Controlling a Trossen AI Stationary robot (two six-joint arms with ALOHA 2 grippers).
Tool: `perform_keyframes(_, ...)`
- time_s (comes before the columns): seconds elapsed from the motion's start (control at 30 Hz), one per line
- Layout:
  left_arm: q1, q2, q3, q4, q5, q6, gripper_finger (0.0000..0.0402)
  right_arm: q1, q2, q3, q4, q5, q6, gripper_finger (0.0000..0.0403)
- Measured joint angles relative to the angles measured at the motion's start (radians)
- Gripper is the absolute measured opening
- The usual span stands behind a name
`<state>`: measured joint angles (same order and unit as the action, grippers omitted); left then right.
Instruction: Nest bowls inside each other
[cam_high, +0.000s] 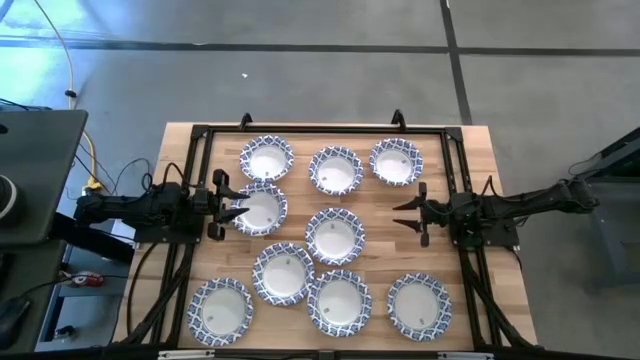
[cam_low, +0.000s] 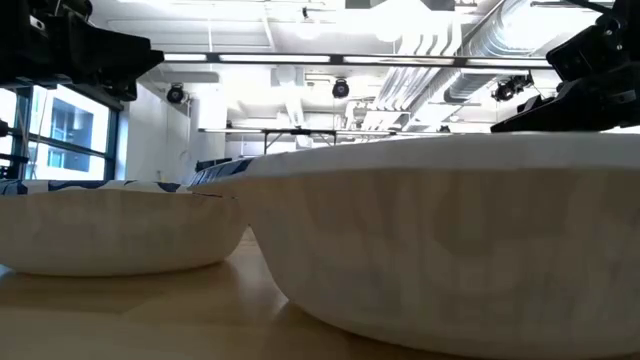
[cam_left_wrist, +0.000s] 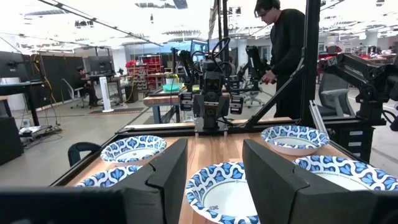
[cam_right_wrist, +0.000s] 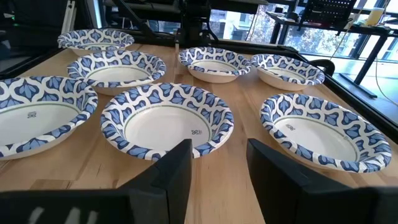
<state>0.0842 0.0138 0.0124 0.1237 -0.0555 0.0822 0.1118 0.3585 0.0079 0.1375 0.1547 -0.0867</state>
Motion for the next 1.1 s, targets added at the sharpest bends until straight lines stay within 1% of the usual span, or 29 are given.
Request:
perform_keyframes(0.7,0.0,0.0,0.0,0.0,0.0,0.0,0.0145,0.0,0.0,0.0,0.0,0.0,0.0,0.0147)
perform_keyframes(0.93,0.0,0.0,0.0,0.0,0.0,-0.111,0.0145,0.0,0.0,0.0,0.0,0.0,0.0,0.0147)
perform_keyframes(1.1,0.0,0.0,0.0,0.0,-0.01,-0.124,0.0145,0.0,0.0,0.0,0.0,0.0,0.0,0.0147)
